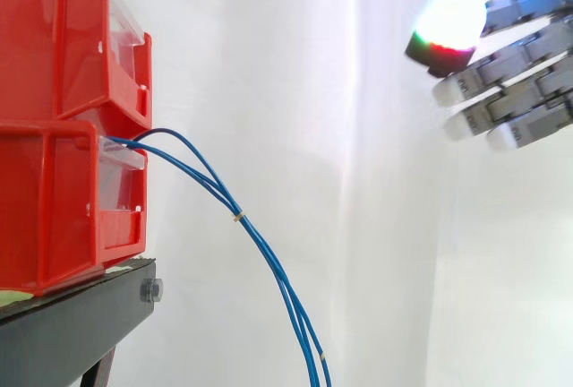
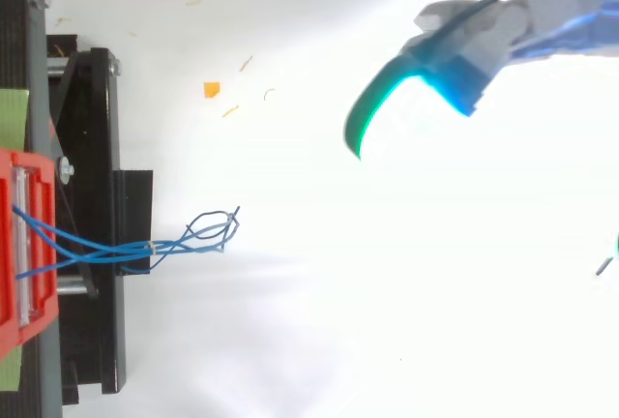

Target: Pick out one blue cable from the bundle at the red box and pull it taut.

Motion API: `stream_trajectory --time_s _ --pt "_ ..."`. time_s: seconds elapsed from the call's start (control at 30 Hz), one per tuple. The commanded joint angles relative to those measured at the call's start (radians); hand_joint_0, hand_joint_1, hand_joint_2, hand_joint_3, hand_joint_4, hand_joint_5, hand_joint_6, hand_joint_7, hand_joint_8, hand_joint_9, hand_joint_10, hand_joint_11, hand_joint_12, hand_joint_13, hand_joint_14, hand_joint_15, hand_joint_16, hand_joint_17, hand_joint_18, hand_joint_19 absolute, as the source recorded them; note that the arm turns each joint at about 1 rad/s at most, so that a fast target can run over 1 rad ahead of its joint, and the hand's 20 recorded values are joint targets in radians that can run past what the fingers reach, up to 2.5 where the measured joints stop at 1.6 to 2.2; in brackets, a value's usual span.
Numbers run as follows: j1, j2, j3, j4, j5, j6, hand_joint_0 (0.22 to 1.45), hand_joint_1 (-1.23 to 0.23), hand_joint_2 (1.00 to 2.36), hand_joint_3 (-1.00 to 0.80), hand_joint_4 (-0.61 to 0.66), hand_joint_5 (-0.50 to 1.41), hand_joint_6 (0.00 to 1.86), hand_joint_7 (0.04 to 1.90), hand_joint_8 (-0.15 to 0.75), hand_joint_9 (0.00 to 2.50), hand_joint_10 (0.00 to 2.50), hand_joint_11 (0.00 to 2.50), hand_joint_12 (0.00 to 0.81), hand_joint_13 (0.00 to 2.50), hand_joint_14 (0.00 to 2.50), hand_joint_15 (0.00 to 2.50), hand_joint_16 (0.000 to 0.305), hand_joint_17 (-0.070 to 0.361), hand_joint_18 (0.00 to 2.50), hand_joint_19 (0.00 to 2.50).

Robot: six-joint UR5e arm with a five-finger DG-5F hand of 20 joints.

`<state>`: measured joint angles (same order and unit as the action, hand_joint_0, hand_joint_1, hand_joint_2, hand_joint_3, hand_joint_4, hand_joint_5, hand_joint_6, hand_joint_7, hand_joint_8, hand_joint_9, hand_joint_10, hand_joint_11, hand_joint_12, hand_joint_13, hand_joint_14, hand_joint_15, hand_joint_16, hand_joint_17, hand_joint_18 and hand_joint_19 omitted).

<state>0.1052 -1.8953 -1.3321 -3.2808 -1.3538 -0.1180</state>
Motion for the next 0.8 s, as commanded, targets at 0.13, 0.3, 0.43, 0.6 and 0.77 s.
stream_trajectory --time_s 0.13,0.3,0.43,0.6,0.77 --pt "0.013 -0.105 0.001 0.105 0.012 0.005 0.49 -0.56 1.0 -0.5 0.08 -0.25 0.5 0.61 0.166 0.35 0.0 0.0 0.248 0.1 0.0 0.0 0.047 0.106 0.0 0.03" --pt "0.014 -0.183 0.001 0.219 0.015 0.006 0.49 -0.56 1.0 -0.5 0.09 -0.25 0.5 0.62 0.168 0.36 0.0 0.0 0.247 0.12 0.0 0.0 0.046 0.104 0.0 0.04" --pt "0.019 -0.231 0.007 0.313 0.038 0.0 0.49 -0.56 1.0 -0.5 0.1 -0.24 0.5 0.63 0.17 0.37 0.0 0.0 0.251 0.14 0.0 0.0 0.046 0.104 0.0 0.05" --pt "0.016 -0.3 0.014 0.342 0.076 0.001 0.5 -0.56 1.0 -0.5 0.11 -0.23 0.5 0.63 0.174 0.39 0.0 0.0 0.25 0.15 0.0 0.0 0.046 0.103 0.0 0.06" --pt "0.019 -0.324 0.017 0.357 0.094 -0.008 0.5 -0.56 1.0 -0.5 0.11 -0.23 0.5 0.64 0.177 0.41 0.0 0.0 0.249 0.16 0.0 0.0 0.046 0.103 0.0 0.06"
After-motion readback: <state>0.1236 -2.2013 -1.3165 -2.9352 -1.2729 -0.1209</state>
